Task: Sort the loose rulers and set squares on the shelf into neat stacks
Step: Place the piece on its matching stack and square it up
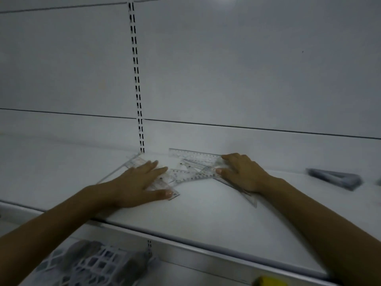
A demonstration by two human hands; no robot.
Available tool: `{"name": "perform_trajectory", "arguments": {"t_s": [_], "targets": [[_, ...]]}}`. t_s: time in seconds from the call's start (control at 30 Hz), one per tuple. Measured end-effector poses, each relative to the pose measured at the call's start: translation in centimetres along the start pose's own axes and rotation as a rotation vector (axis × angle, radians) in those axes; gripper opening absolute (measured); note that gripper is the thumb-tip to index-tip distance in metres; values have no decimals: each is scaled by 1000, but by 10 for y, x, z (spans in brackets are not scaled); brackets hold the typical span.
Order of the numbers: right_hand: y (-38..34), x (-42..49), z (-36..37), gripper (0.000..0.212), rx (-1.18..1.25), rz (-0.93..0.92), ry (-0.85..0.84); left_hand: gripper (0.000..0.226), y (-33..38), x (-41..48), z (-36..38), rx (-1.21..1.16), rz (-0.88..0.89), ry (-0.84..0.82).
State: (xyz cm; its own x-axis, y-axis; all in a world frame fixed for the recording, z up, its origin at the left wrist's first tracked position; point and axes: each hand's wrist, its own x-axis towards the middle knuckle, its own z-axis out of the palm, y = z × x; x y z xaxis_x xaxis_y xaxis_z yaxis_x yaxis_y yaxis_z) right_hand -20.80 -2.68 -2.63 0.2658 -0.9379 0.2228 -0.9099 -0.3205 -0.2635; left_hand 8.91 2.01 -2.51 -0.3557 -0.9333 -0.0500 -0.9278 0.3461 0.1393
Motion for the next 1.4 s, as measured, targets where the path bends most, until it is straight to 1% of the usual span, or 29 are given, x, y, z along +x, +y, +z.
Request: {"name": "perform_trajectory", "arguments": {"t_s": [0.07, 0.13, 0.17, 0.23, 0.27, 0.3, 0.33, 0.4, 0.47, 0.5, 0.57, 0.63, 0.67, 0.73, 0.8, 0.83, 0.87, 0.9, 1.0, 1.07, 1.17, 1.27, 1.4], "targets": [[1, 0, 1, 62, 31, -4, 15, 125, 13, 22, 1, 23, 52, 2], [2, 1, 2, 62, 55, 9, 3, 115, 27, 46, 2, 71, 94, 102], [3, 1, 2, 62, 69, 23, -8, 103, 33, 58, 2, 79, 94, 175], [6, 2, 2, 59, 47, 42, 19, 73, 39, 81, -1, 80, 9, 343], [9, 3, 1, 57, 7, 60, 65, 63, 39, 91, -3, 133, -57, 431], [12, 3, 0, 53, -29, 91, 111, 57, 36, 99, -4, 232, -131, 490], [15, 4, -2, 50, -43, 129, 137, 55, 31, 103, -5, 336, -206, 513], [21, 5, -3, 45, -30, 195, 118, 55, 18, 103, -5, 458, -334, 480], [23, 7, 0, 37, -59, 222, 74, 54, 6, 103, -3, 461, -405, 396], [21, 8, 2, 37, -90, 223, 72, 54, 3, 104, -1, 391, -421, 347], [15, 13, 6, 45, -150, 235, 72, 53, 6, 111, 3, 210, -417, 277], [9, 18, 11, 53, -150, 258, 65, 51, 15, 116, 5, 93, -387, 256], [6, 20, 13, 53, -120, 271, 63, 50, 19, 118, 5, 43, -379, 248], [1, 20, 15, 46, -46, 287, 57, 45, 23, 119, 4, -84, -393, 253], [-1, 20, 14, 40, 14, 305, 62, 30, 18, 122, 0, -245, -399, 310], [-1, 20, 14, 39, 39, 319, 64, 27, 15, 124, -3, -308, -397, 338], [-1, 19, 13, 39, 61, 332, 64, 30, 13, 125, -5, -328, -398, 355], [-1, 19, 12, 40, 77, 340, 66, 33, 11, 126, -6, -293, -411, 369], [-1, 18, 11, 43, 83, 340, 84, 29, 7, 125, -4, 12, -467, 433], [-1, 19, 12, 43, 73, 342, 89, 22, 4, 125, -2, 99, -481, 407], [-3, 21, 14, 43, 85, 327, 85, 21, 1, 128, 0, 77, -450, 380], [-3, 23, 15, 43, 157, 327, 82, 23, 1, 131, 1, -6, -455, 380], [2, 23, 12, 37, 498, 362, 176, 23, -2, 133, -1, -129, -442, 460]]}}
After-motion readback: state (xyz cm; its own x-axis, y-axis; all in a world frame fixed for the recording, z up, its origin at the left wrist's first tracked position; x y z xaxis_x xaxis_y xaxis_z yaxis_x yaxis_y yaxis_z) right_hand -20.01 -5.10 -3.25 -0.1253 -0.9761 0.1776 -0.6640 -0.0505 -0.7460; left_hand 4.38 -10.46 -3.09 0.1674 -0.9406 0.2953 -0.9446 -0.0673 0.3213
